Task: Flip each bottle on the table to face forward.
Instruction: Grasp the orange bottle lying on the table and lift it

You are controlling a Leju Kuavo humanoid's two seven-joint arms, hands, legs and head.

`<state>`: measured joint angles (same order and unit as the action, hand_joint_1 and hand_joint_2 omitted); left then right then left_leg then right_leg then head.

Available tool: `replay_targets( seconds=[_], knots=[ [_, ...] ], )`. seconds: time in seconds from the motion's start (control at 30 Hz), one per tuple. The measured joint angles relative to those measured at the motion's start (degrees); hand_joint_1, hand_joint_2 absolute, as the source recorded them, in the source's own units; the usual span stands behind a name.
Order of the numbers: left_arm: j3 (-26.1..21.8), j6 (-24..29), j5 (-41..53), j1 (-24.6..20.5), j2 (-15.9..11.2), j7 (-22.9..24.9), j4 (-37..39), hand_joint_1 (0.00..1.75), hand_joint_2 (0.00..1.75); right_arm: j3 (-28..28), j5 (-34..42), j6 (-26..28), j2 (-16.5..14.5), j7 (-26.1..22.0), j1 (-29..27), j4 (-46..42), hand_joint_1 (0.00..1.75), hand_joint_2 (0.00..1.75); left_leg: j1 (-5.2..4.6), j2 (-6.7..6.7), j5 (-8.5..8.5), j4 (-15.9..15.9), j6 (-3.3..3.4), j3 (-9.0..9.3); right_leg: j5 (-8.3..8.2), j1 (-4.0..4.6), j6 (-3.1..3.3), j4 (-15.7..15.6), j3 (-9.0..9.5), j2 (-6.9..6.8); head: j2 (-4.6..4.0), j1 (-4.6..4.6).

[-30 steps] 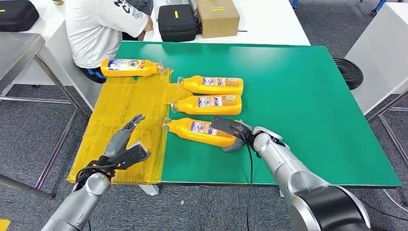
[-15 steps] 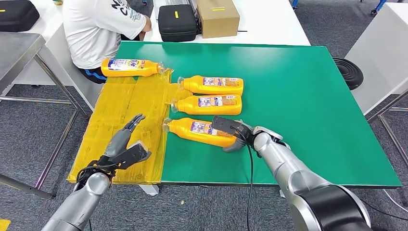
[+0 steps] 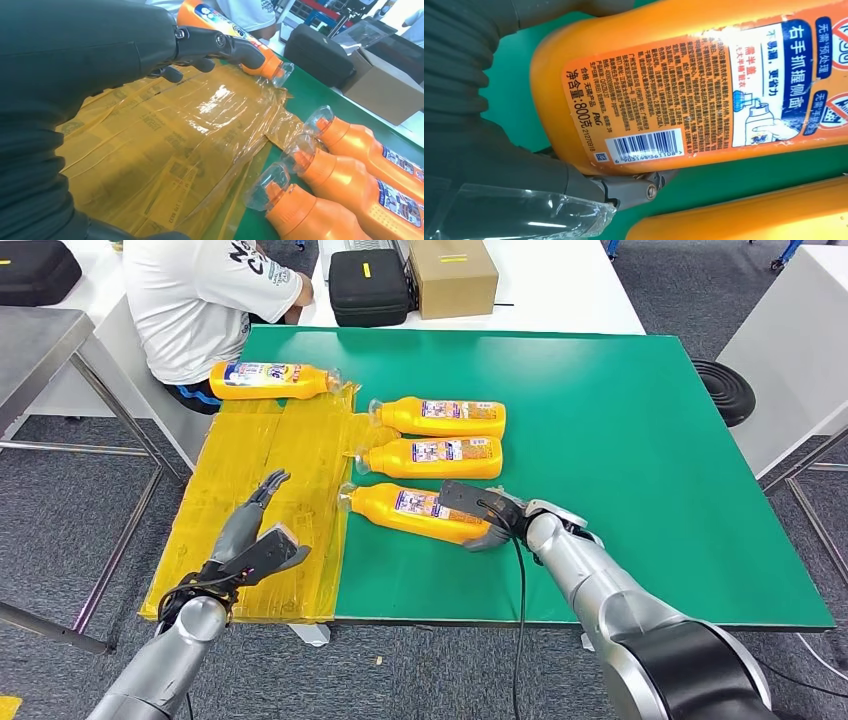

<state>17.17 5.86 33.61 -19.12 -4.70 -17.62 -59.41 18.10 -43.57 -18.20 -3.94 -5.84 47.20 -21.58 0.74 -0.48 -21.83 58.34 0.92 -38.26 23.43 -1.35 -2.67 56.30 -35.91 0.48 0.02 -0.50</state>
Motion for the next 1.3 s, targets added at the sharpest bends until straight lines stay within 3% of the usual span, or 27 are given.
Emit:
replay_targets(
  seconds=[0.43, 0.53, 0.73, 1.0, 1.17, 1.3],
  knots=[
    [-0.9, -0.1, -0.9, 1.2, 0.0, -0.1, 0.0, 0.00, 1.75, 0.0, 2.6, 1.9, 0.4, -4.5, -1.4, 0.0, 1.75, 1.75, 0.00, -0.01, 0.00, 0.0, 0.00, -0.01, 0.00, 0.00, 0.00, 0.0, 0.00, -0.01, 0.00, 0.00],
    [-1.4, 0.0, -2.2, 1.8, 0.0, -0.4, -0.1, 0.00, 1.75, 0.0, 4.0, 2.9, 0.5, -7.8, -2.2, -0.5, 1.75, 1.75, 0.00, -0.01, 0.00, 0.0, 0.00, -0.02, 0.00, 0.00, 0.00, 0.0, 0.00, 0.00, 0.00, 0.00],
    [-4.9, -0.6, -11.4, 4.7, 0.1, -3.6, -1.9, 0.00, 1.75, -0.7, 9.5, 7.1, 0.1, -17.5, -7.0, -5.8, 1.75, 1.75, 0.02, -0.01, -0.02, 0.0, -0.01, -0.03, 0.03, 0.01, 0.00, 0.0, -0.04, 0.00, 0.00, 0.01],
    [-10.7, -1.2, -23.4, 7.2, 1.9, -4.6, -5.0, 0.00, 1.75, -3.1, 14.9, 9.5, -1.0, -19.9, -12.2, -12.0, 1.75, 1.75, 0.03, -0.02, -0.03, 0.0, -0.03, -0.06, 0.04, 0.01, 0.02, 0.0, -0.06, -0.01, 0.00, 0.01],
    [-14.9, -6.5, -37.1, 8.8, 3.7, -3.7, -7.4, 0.00, 1.75, -5.4, 18.6, 11.3, -2.0, -23.0, -15.7, -14.9, 1.75, 1.75, 0.02, -0.03, -0.03, 0.0, -0.02, -0.07, 0.04, 0.01, 0.01, 0.0, -0.05, -0.01, 0.00, 0.01],
    [-16.4, -17.7, -51.4, 9.7, 4.2, -0.2, -8.4, 0.00, 1.75, -6.3, 19.0, 11.9, -3.1, -25.2, -17.5, -16.1, 1.75, 1.75, 0.03, -0.01, -0.04, 0.0, -0.03, -0.07, 0.04, 0.02, 0.01, 0.0, -0.07, -0.01, 0.00, -0.01]
  ],
)
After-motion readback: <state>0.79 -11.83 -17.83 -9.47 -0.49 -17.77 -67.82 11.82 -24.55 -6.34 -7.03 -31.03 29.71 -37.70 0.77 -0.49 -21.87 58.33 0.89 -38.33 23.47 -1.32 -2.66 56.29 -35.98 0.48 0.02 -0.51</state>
